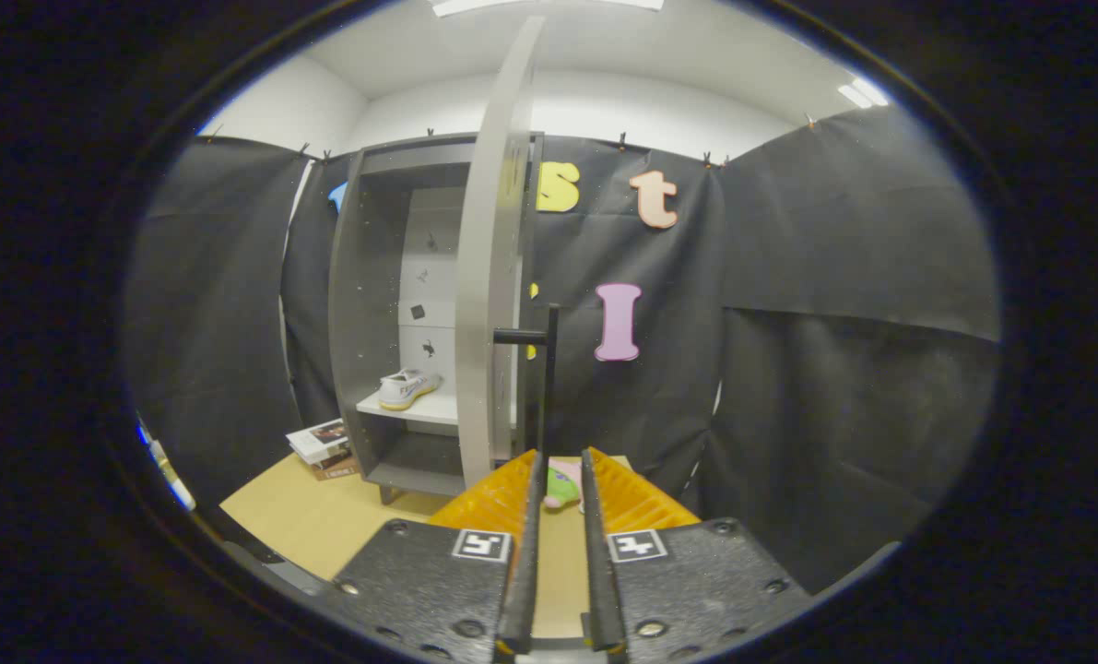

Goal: Open the shoe cabinet door, grab the shoes and put them into the shoe cabinet, then close the shoe cabinet door.

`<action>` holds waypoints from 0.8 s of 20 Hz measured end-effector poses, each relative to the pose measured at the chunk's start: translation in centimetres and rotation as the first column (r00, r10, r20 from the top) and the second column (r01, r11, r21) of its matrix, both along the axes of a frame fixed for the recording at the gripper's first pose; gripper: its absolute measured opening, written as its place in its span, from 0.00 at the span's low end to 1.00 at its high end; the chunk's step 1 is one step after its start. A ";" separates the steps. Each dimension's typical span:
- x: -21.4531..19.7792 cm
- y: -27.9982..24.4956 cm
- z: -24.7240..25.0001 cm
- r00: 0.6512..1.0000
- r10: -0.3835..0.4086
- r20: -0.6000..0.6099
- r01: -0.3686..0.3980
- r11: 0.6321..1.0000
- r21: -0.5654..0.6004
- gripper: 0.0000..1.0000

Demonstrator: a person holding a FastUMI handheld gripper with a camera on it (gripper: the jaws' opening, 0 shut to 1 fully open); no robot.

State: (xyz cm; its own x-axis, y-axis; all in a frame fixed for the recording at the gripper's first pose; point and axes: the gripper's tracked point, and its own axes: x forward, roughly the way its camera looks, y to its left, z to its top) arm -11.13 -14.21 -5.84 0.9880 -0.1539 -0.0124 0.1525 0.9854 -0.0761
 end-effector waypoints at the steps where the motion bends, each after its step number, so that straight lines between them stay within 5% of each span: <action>1: -1.1 0.5 -0.6 1.000 -0.005 -0.005 0.005 1.000 0.008 0.48; 3: -2.8 2.5 -2.0 1.000 -0.014 -0.005 0.014 1.000 0.022 0.75; 6: -3.5 4.5 -4.4 1.000 -0.021 -0.021 0.021 1.000 0.012 0.95; 9: -3.9 7.7 -7.6 0.999 -0.014 -0.039 0.015 1.000 0.022 1.00; 16: 0.3 18.3 -21.8 0.965 0.152 -0.212 -0.139 0.987 0.075 1.00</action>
State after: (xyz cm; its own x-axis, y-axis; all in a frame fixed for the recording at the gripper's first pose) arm -10.84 4.12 -27.60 0.9725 -0.0016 -0.2330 -0.0061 0.9995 -0.0324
